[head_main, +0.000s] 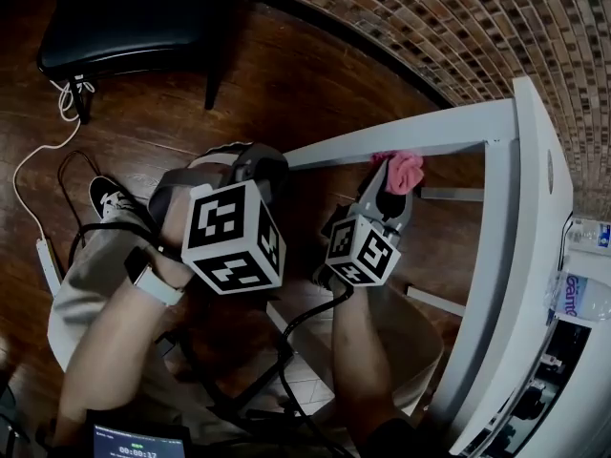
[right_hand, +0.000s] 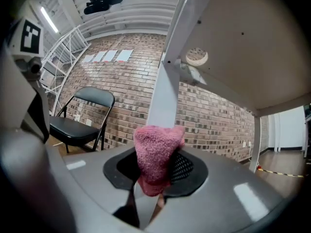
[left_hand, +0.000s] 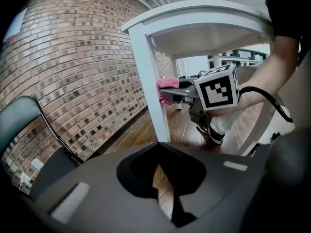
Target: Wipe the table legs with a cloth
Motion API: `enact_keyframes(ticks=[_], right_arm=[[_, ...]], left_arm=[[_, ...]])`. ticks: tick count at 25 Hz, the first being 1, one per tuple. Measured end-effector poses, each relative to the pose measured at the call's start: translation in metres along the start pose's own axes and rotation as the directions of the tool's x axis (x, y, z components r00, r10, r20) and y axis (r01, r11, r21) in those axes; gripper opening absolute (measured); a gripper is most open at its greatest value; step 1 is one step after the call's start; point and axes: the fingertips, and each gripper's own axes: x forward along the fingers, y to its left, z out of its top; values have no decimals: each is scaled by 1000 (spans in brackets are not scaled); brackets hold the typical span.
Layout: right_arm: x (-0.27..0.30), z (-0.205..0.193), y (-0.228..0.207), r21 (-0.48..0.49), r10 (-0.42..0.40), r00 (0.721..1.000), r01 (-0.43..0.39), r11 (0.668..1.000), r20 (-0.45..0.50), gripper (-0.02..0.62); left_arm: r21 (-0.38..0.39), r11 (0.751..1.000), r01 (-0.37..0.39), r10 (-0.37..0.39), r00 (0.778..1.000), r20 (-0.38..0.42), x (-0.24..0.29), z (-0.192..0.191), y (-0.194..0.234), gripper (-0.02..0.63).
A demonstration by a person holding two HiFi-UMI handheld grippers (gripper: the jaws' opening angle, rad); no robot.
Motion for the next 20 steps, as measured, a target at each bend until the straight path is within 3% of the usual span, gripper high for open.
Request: enact_keyframes(ticks=[12, 20], right_arm=[[1, -76, 15, -12, 23, 991, -25, 1000, -134, 103], [2, -139, 22, -5, 36, 961, -39, 999, -275, 103]], left_arm=[[-7, 1000, 13, -13, 1000, -5, -3, -1, -2, 2], [-13, 1000, 25, -25, 999, -39, 2, -12, -7, 2]])
